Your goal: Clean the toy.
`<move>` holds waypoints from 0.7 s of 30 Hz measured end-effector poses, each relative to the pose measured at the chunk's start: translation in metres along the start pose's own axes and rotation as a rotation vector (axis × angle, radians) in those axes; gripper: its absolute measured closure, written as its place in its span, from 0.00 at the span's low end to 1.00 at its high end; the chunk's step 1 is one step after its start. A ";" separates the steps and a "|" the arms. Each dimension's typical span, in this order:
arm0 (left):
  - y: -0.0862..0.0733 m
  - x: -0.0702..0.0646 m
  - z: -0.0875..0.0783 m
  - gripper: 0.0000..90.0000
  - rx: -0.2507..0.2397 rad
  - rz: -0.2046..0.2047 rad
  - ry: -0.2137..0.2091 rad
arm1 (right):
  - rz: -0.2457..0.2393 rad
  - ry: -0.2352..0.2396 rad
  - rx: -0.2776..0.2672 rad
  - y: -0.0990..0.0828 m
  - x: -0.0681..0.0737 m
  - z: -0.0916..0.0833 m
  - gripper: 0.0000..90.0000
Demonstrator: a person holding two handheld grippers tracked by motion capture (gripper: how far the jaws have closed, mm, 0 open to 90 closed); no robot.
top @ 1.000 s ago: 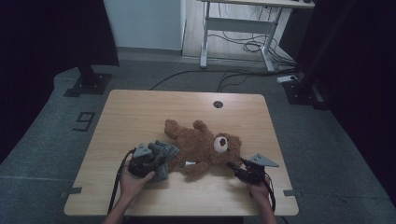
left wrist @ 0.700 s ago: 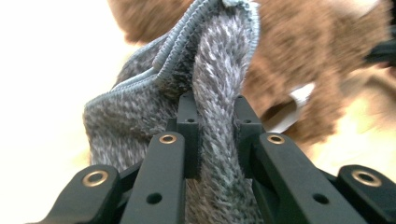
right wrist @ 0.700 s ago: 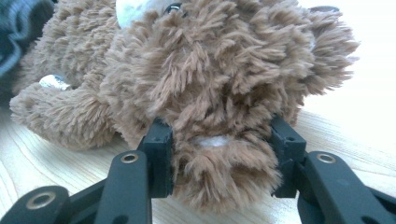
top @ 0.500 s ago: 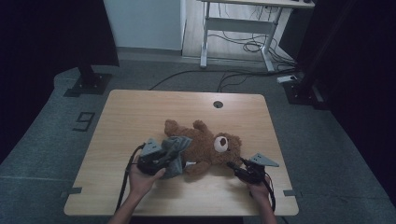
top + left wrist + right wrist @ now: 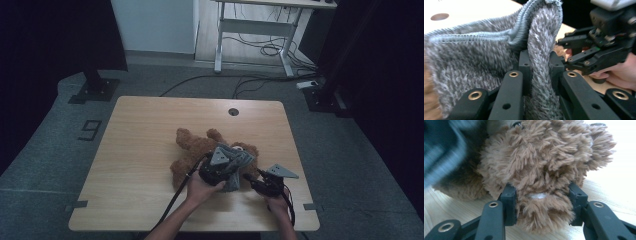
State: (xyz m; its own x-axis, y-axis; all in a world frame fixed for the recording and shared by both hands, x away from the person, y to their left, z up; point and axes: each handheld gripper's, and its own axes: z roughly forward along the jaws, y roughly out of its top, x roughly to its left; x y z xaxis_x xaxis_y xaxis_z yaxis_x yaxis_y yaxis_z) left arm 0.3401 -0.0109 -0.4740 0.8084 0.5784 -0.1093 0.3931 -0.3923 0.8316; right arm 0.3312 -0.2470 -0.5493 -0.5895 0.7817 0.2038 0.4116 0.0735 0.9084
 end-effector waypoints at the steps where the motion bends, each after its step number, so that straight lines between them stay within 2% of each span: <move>1: 0.000 0.000 0.000 0.86 0.000 0.000 0.000 | 0.000 0.000 0.000 0.000 0.000 0.000 0.59; 2: -0.004 -0.001 0.008 0.86 0.011 -0.004 -0.001 | -0.001 -0.003 0.002 0.000 0.000 0.000 0.59; 5: -0.009 -0.001 0.012 0.86 0.021 -0.006 0.002 | 0.005 -0.007 0.009 0.000 0.000 0.000 0.60; 6: -0.016 0.003 0.013 0.86 0.035 -0.033 -0.007 | 0.009 -0.014 0.019 0.000 0.000 0.000 0.60; 7: -0.016 0.003 0.013 0.86 0.035 -0.033 -0.007 | 0.009 -0.014 0.019 0.000 0.000 0.000 0.60; 11: -0.028 0.012 0.005 0.86 0.056 -0.065 -0.008 | 0.008 -0.010 0.020 0.000 0.000 0.000 0.60; 13: -0.031 0.014 0.001 0.86 0.060 -0.067 -0.010 | 0.002 -0.009 0.021 0.000 0.000 0.000 0.60; 16: -0.040 0.021 -0.012 0.86 0.045 -0.090 -0.013 | -0.011 -0.008 0.020 0.000 0.000 0.000 0.60; 17: -0.040 0.021 -0.012 0.86 0.045 -0.090 -0.013 | -0.011 -0.008 0.020 0.000 0.000 0.000 0.60; 18: -0.045 0.025 -0.021 0.86 0.037 -0.096 -0.007 | -0.012 -0.006 0.020 0.000 -0.001 0.000 0.60; 19: -0.045 0.025 -0.021 0.86 0.037 -0.096 -0.007 | -0.012 -0.006 0.020 0.000 -0.001 0.000 0.60; 20: -0.050 0.030 -0.031 0.86 0.023 -0.123 -0.023 | -0.016 -0.006 0.019 0.000 0.000 0.000 0.60; 21: -0.050 0.030 -0.031 0.86 0.023 -0.123 -0.023 | -0.016 -0.006 0.019 0.000 0.000 0.000 0.60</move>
State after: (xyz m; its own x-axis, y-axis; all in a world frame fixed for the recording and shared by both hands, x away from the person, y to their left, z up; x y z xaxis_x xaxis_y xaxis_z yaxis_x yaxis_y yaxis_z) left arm 0.3312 0.0482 -0.5024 0.7633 0.6067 -0.2222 0.4997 -0.3362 0.7983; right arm 0.3318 -0.2472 -0.5493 -0.5921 0.7840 0.1866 0.4147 0.0979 0.9047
